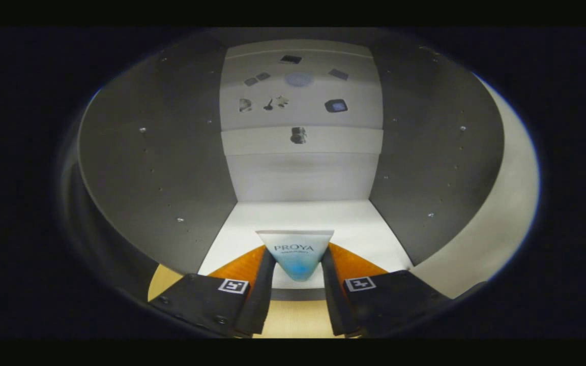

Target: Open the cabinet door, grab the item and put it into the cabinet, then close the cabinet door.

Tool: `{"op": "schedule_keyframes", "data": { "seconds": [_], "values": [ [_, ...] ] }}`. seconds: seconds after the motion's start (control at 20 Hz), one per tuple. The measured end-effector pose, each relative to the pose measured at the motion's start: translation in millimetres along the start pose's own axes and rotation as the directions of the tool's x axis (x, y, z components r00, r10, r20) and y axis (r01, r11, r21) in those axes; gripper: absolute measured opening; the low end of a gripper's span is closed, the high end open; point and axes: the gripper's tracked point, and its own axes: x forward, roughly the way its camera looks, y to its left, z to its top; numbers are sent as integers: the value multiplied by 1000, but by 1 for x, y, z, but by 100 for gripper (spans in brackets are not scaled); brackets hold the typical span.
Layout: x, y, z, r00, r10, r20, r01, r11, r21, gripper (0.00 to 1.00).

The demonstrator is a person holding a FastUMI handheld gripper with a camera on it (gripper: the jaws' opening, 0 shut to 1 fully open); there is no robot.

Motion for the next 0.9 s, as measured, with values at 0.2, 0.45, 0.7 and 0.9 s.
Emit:
{"op": "schedule_keyframes", "data": {
  "seconds": [0.2,0.45,0.7,0.9],
  "values": [
    [23,0,-4,1000,11,-17,-11,1000,8,55],
    [36,-1,-10,999,9,-38,-9,1000,6,58],
    [36,-1,-6,1000,2,-14,-2,1000,0,62],
    [22,-5,-1,1000,-10,9,10,1000,0,88]
  ]
}}
